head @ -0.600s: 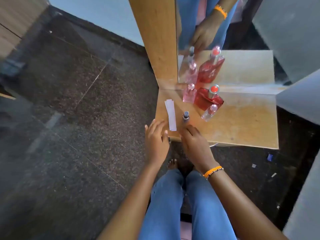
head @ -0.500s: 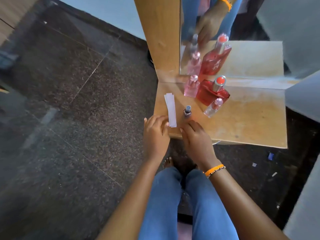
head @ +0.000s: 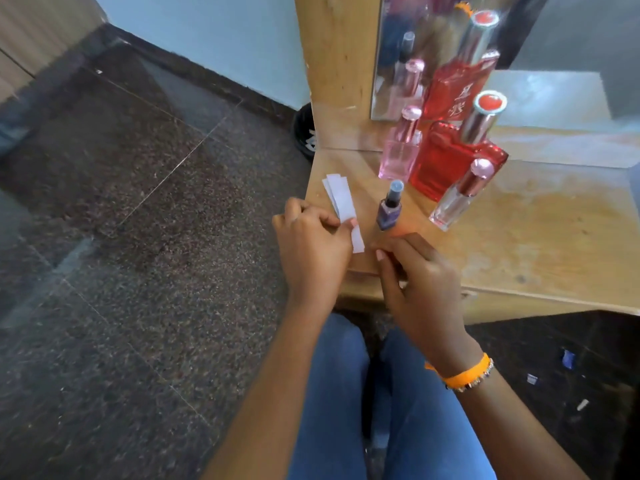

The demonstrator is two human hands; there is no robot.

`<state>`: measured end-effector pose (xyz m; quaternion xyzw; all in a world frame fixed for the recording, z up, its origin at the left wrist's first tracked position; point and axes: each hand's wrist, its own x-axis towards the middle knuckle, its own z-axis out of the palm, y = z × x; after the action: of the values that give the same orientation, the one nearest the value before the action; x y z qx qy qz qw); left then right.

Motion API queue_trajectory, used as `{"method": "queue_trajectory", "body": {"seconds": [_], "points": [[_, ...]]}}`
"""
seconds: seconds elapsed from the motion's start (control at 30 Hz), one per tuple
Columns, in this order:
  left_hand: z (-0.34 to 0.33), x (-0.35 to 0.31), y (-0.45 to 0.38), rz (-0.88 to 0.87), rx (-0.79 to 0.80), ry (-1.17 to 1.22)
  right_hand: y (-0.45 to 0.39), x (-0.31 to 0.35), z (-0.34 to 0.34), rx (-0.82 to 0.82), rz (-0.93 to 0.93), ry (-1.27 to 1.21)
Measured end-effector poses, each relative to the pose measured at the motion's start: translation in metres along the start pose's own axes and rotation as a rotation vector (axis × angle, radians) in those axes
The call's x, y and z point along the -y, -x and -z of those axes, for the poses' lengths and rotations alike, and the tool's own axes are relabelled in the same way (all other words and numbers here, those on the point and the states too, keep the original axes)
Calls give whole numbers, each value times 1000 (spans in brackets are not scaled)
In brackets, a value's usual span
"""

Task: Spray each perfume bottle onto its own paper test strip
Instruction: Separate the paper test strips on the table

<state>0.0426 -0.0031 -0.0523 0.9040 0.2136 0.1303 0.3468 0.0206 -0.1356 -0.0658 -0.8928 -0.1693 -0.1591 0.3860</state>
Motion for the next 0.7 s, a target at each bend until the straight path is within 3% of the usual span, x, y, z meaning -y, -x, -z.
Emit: {"method": "queue_trajectory", "body": {"seconds": [0.7], "points": [[18,-2,-13,212,207,204,3,-5,0,-31,-63,-79]]}}
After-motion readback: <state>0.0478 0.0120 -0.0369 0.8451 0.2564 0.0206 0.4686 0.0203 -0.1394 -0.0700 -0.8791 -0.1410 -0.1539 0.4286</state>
